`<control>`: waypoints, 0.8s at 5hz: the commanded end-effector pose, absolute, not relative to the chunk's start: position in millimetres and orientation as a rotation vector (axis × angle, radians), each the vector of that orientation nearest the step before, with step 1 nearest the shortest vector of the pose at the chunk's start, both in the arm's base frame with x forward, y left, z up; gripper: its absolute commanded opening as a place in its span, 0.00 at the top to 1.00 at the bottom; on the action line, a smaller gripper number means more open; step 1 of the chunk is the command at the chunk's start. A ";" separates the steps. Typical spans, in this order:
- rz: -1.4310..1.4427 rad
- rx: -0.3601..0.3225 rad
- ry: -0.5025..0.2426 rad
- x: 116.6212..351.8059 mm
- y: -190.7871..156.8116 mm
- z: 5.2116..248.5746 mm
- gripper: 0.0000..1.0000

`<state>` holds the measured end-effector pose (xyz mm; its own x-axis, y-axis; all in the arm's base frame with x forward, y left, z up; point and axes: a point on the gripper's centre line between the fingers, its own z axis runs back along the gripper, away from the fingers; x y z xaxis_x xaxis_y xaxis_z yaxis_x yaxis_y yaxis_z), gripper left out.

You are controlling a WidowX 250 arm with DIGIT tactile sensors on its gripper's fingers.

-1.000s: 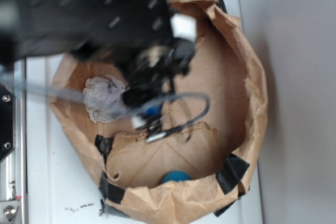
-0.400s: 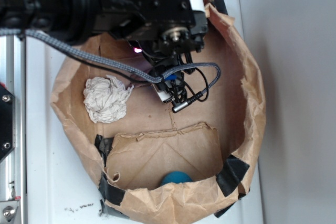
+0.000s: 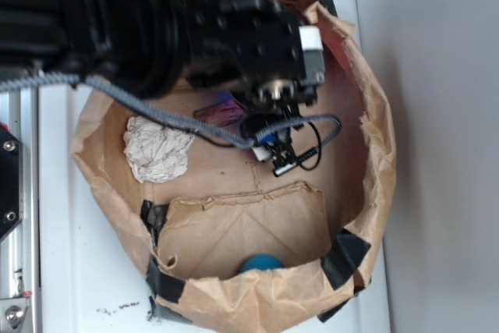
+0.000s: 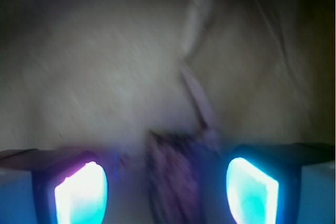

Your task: Grab the wood chip.

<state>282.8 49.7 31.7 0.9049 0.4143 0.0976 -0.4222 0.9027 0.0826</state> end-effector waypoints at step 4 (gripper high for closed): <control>0.383 0.141 -0.163 275.8 46.6 23.6 1.00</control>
<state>278.6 44.7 20.2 0.9163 0.3591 0.1772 -0.3807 0.9183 0.1082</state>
